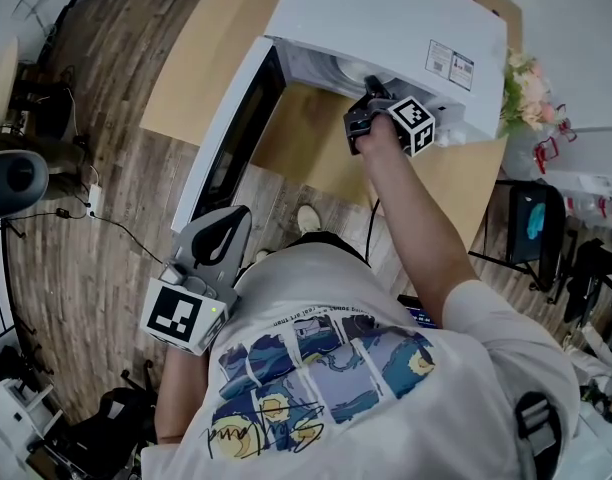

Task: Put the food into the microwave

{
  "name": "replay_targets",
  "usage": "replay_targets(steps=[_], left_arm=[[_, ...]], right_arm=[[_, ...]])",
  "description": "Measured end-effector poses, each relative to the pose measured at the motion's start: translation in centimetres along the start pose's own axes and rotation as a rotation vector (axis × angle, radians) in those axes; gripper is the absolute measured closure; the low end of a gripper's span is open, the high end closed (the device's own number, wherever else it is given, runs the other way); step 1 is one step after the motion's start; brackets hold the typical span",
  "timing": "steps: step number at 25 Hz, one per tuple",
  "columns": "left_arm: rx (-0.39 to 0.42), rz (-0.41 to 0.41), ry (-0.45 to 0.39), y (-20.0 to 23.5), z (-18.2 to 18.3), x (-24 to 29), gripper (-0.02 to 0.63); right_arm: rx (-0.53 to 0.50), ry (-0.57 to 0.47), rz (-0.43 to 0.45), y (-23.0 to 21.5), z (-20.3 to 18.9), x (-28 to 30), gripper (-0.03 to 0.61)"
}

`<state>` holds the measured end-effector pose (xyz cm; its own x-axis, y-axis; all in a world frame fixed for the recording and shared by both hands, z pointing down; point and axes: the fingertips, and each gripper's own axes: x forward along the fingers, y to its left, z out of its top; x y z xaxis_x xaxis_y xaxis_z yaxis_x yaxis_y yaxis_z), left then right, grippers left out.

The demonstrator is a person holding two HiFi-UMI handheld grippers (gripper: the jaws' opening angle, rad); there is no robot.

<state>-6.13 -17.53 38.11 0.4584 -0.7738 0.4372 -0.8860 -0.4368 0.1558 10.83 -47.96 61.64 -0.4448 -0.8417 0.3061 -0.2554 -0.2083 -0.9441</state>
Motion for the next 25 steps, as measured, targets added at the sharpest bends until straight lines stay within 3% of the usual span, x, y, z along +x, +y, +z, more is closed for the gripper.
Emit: replay_targets(steps=[13, 25], left_arm=[[-0.007, -0.016, -0.013, 0.3, 0.1, 0.3, 0.606], [-0.001, -0.023, -0.018, -0.2, 0.0, 0.1, 0.606]], right_arm=[[-0.330, 0.070, -0.084, 0.4, -0.4, -0.5, 0.488], [-0.614, 0.205, -0.158, 0.3, -1.6, -1.3, 0.443]])
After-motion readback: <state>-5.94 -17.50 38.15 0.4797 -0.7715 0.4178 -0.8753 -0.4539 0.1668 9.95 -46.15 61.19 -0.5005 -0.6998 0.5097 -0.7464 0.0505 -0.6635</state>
